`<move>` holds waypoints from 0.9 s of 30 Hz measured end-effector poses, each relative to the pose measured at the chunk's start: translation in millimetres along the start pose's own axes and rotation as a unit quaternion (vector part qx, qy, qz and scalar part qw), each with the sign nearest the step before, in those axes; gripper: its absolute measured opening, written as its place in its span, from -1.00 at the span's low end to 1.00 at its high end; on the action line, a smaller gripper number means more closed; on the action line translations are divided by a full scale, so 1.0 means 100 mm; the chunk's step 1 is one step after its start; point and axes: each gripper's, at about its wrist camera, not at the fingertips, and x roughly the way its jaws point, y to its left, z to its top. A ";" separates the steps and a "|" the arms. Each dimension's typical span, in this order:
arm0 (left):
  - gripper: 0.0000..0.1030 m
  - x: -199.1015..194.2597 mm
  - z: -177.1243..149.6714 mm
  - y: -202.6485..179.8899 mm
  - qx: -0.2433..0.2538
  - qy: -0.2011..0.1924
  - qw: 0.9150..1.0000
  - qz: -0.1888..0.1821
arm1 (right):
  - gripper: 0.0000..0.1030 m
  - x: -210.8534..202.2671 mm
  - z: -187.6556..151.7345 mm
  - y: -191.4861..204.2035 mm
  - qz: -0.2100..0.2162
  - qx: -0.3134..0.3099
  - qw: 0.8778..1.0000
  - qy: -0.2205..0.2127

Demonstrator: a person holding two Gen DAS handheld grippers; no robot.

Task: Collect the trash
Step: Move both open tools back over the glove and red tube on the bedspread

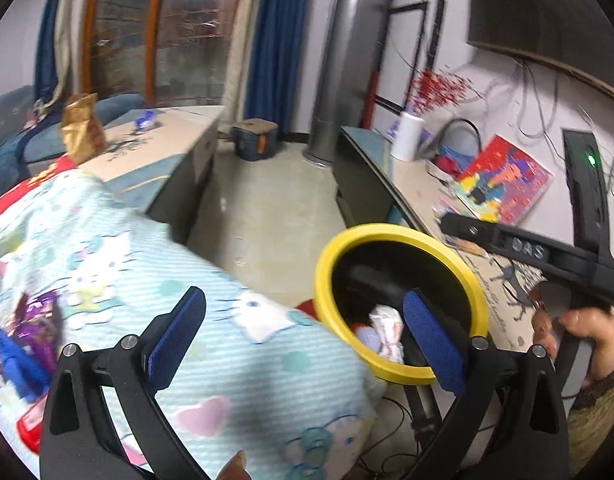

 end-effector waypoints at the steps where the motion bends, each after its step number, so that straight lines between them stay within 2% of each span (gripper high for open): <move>1: 0.87 -0.04 0.01 0.07 -0.008 -0.004 1.000 0.008 | 0.22 0.00 -0.01 0.04 0.004 -0.003 1.000 0.000; 13: 0.87 -0.44 0.00 0.65 -0.056 -0.038 0.995 0.067 | 0.26 -0.10 -0.10 0.58 0.059 -0.045 0.997 0.005; 27: 0.87 -0.78 -0.12 1.24 -0.112 -0.057 0.985 0.119 | 0.26 -0.18 -0.28 1.18 0.122 -0.093 0.988 0.023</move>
